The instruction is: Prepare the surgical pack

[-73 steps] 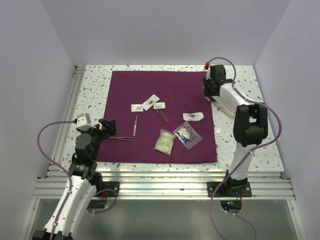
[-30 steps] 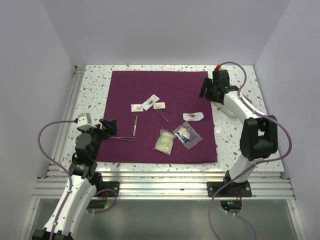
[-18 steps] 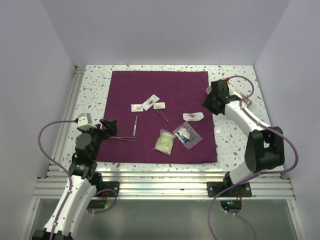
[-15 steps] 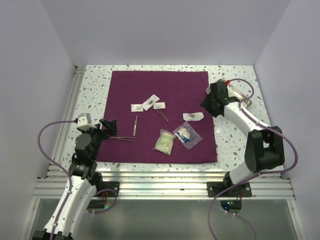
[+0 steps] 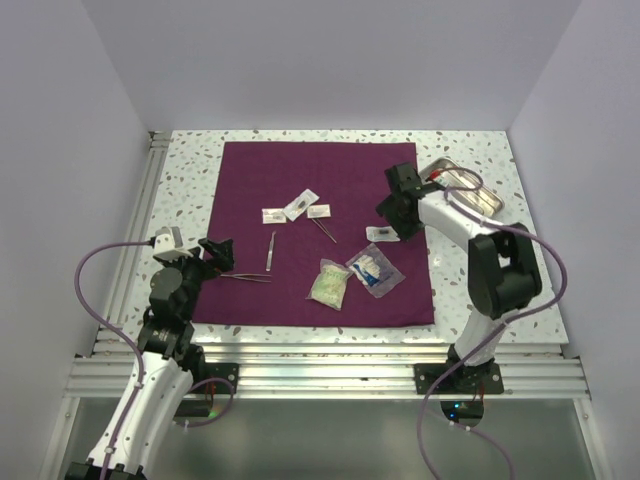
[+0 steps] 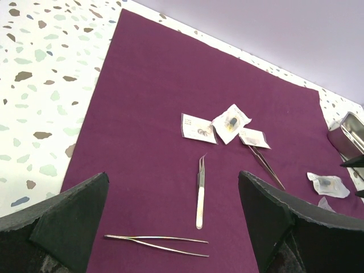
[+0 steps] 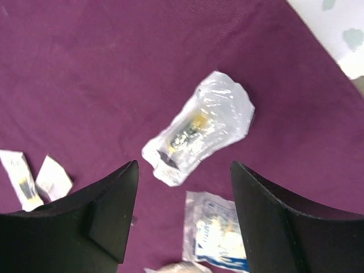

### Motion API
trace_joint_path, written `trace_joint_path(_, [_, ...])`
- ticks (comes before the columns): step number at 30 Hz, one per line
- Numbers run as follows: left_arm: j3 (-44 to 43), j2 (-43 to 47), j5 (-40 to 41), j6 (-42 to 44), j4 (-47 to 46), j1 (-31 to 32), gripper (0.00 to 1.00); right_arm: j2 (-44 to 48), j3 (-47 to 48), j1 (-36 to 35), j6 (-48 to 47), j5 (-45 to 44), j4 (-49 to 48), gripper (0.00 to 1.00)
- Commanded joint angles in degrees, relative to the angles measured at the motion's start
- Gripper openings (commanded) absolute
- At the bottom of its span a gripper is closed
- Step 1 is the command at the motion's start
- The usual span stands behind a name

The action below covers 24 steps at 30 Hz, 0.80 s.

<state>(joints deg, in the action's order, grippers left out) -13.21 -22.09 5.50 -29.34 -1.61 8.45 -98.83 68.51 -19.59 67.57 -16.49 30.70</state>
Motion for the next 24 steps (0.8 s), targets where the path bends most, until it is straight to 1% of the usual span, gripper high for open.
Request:
trace_joint_path(1, [-0.4, 0.5, -0.5, 1.2, -1.6, 0.3, 1.0, -7.2, 10.7, -0.4, 7.2, -3.7, 12.3, 0.7])
trace_joint_path(2, [-0.4, 0.5, -0.5, 1.2, -1.6, 0.3, 1.0, -8.9, 12.5, -0.4, 7.7, -3.5, 15.8, 0.7])
trace_joint_path(4, [-0.5, 0.6, -0.5, 1.2, -1.6, 0.3, 1.0, -11.8, 15.1, -0.7, 8.8, -3.6, 17.9, 0.7])
trace_joint_path(10, [-0.6, 0.8, -0.6, 1.2, -1.4, 0.3, 1.0, -12.9, 12.4, -1.2, 12.8, -4.7, 16.1, 0.7])
trace_joint_path(14, [-0.6, 0.9, -0.8, 1.2, -1.2, 0.3, 1.0, -14.6, 13.1, -1.2, 14.0, -4.6, 16.4, 0.7])
trace_joint_path(17, [-0.7, 1.1, -0.8, 1.2, -1.1, 0.3, 1.0, -15.4, 13.1, -1.3, 14.8, -5.3, 16.6, 0.67])
trace_joint_path(22, [-0.8, 1.1, -0.8, 1.1, -0.9, 0.3, 1.0, -17.3, 14.2, -1.2, 15.5, -5.6, 17.6, 0.66])
trace_joint_path(23, [-0.8, 1.1, -0.8, 1.1, -0.9, 0.3, 1.0, -17.5, 14.4, -1.2, 16.0, -5.9, 18.4, 0.65])
trace_joint_path(24, [-0.8, 1.1, -0.8, 1.2, -0.9, 0.3, 1.0, -17.5, 14.5, -1.2, 16.0, -6.0, 18.4, 0.6])
